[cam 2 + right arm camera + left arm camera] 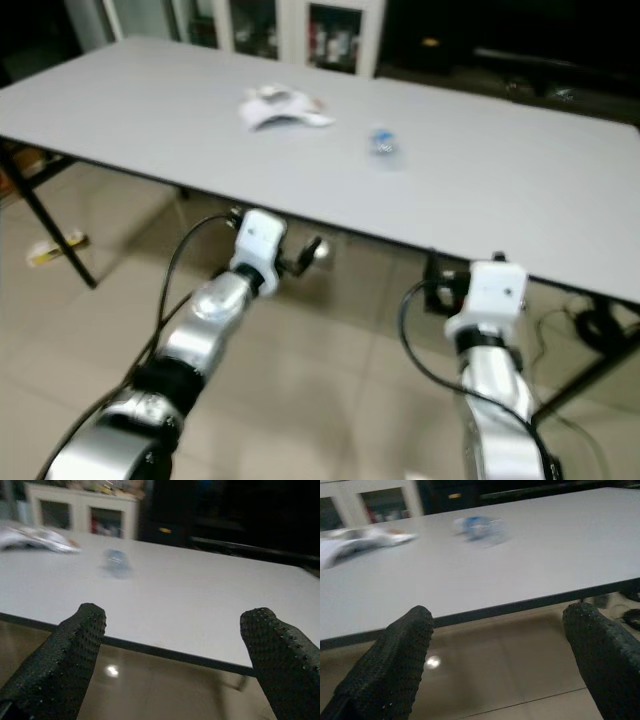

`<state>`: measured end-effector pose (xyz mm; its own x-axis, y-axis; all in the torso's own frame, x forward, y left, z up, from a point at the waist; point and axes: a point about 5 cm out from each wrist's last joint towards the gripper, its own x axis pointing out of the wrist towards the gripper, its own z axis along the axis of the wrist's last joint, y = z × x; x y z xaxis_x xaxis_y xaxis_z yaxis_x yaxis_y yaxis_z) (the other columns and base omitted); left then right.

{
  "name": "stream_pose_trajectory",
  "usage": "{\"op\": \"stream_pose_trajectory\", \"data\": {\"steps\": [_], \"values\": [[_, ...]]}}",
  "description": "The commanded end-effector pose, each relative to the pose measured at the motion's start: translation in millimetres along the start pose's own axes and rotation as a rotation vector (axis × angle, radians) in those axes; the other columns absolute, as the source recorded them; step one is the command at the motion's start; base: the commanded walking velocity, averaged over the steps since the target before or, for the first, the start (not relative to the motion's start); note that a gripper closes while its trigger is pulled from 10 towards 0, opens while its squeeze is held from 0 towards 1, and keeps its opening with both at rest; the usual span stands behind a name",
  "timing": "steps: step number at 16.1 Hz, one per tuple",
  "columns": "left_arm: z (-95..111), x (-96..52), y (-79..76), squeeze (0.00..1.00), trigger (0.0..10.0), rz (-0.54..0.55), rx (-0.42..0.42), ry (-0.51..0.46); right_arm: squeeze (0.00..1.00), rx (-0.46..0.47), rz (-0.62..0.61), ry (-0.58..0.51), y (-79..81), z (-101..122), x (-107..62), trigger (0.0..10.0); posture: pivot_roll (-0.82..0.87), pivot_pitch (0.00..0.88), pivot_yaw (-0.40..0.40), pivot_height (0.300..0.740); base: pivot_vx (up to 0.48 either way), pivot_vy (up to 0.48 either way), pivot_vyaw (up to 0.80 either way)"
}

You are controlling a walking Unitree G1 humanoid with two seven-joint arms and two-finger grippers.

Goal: Picking trash to rubbish bin

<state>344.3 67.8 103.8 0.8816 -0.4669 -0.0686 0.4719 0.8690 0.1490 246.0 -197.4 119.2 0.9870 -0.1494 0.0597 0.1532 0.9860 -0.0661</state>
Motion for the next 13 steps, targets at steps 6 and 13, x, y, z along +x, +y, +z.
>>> {"op": "stream_pose_trajectory", "data": {"steps": [6,13], "values": [[1.8,-2.3,13.3,0.0,10.0,0.075,0.024,0.0,0.0,-0.021,0.023,-0.057,-0.7,13.3,5.9,10.0,0.13,0.029,-0.035,0.74,0.0,-0.186,0.0],[2.3,-3.5,23.9,0.0,10.0,0.157,0.029,0.006,0.0,-0.04,0.059,-0.078,3.1,16.6,7.4,10.0,0.13,0.029,-0.031,0.74,0.0,0.0,0.35]]}}
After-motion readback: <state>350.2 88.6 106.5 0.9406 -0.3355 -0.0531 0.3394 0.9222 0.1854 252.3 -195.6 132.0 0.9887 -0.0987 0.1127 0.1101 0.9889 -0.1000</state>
